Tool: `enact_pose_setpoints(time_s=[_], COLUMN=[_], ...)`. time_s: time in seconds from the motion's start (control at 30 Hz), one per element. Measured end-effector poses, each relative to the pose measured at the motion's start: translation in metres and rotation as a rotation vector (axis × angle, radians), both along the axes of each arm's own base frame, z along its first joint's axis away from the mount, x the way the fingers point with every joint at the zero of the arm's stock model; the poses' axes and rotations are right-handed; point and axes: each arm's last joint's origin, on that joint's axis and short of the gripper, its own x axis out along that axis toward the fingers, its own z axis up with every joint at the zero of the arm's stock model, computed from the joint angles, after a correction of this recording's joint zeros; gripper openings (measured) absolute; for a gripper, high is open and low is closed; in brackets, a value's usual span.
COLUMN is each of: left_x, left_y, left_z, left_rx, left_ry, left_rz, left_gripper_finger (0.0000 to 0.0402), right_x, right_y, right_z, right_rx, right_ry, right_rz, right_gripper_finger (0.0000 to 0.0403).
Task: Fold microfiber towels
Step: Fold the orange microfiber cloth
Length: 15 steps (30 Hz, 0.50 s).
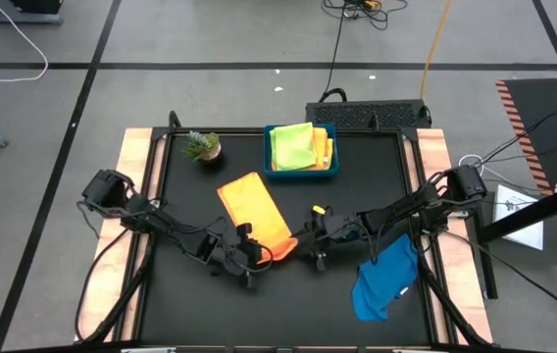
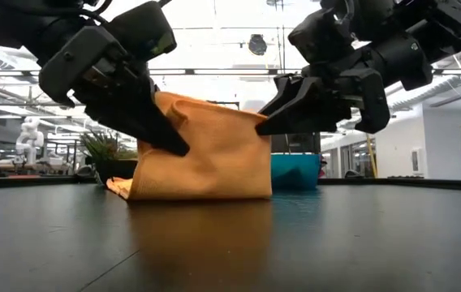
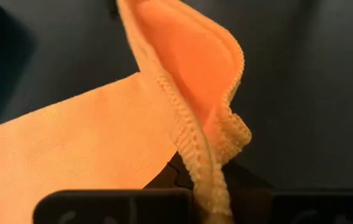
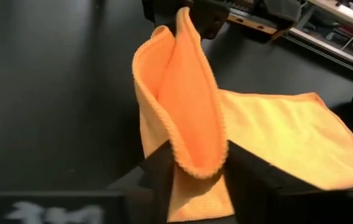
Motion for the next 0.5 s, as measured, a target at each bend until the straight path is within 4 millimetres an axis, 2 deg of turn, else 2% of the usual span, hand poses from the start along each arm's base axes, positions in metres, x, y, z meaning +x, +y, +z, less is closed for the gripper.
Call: enact_pose_setpoints(time_s=[0.13,0.2,0.33,0.5], left_x=[-0.002,-0.006,-0.017,-0.032], left_y=[0.001,0.003,0.007,0.014], left_z=[0.01,0.02,0.049,0.091], left_rx=[-0.007,-0.005,-0.011,-0.014], left_ry=[-0.021,-0.029,-0.086,-0.217], left_rz=[-0.006,-0.01,-0.022,-0.061], left_gripper_finger=[0.0013,0.0012,0.0005,0.0013], right_x=[-0.001,-0.003,-0.007,-0.022], right_y=[0.005,0.008,0.015,0.017], right_z=[0.001,0.006,0.028,0.075], right_rx=[-0.009,-0.015,0.008,0.049], right_ry=[-0.005,-0.021,-0.107,-0.292], right_rz=[0.024,0.04,0.06,0.08], right_gripper_finger=[0.0036,0.001,0.0006,0.0003])
